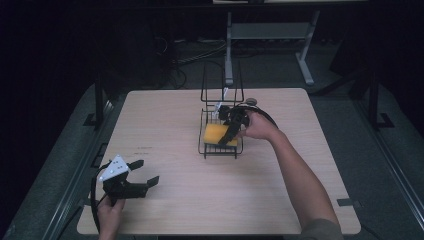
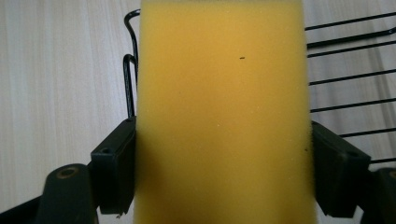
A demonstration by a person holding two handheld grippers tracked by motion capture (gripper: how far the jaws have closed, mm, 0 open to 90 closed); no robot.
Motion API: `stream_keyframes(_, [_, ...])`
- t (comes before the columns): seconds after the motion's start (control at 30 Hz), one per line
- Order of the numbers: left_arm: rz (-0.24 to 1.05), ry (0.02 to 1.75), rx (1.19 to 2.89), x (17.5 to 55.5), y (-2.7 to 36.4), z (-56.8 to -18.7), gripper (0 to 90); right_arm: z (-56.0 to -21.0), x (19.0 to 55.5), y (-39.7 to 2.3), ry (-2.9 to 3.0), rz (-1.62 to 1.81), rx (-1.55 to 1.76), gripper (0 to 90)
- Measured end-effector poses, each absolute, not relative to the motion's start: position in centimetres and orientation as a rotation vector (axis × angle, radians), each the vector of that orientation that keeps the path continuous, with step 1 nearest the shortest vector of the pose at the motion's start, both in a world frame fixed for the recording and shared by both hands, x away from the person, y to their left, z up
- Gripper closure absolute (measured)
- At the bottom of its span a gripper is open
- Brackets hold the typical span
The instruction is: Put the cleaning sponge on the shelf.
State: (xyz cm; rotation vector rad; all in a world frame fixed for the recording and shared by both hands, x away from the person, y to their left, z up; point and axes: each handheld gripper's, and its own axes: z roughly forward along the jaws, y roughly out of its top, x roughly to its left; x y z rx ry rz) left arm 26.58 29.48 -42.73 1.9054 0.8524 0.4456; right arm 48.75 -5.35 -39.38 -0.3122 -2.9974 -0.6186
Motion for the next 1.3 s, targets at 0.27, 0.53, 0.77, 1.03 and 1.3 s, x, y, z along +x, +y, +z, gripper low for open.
stream_keyframes(0.27, [0.444, 0.852, 1.907, 26.6, 29.6, -42.8, 14.6, -40.4, 48.9, -5.1, -2.999, -0.595, -0.321, 21.6])
stream_keyframes(0.53, [0.441, 0.852, 1.906, 26.5, 29.6, -42.7, 14.6, -40.7, 48.8, -4.7, -3.014, -0.583, -0.297, 21.5])
stream_keyframes(0.77, [0.44, 0.852, 1.908, 26.5, 29.5, -42.8, 14.6, -40.8, 48.7, -4.8, -3.017, -0.586, -0.297, 21.3])
stream_keyframes(1.03, [0.439, 0.851, 1.908, 26.5, 29.6, -42.8, 14.6, -41.0, 48.6, -4.6, -3.025, -0.573, -0.281, 20.3])
stream_keyframes(1.3, [0.437, 0.851, 1.909, 26.4, 29.5, -42.8, 14.6, -40.7, 48.5, -4.5, -3.023, -0.588, -0.294, 17.5])
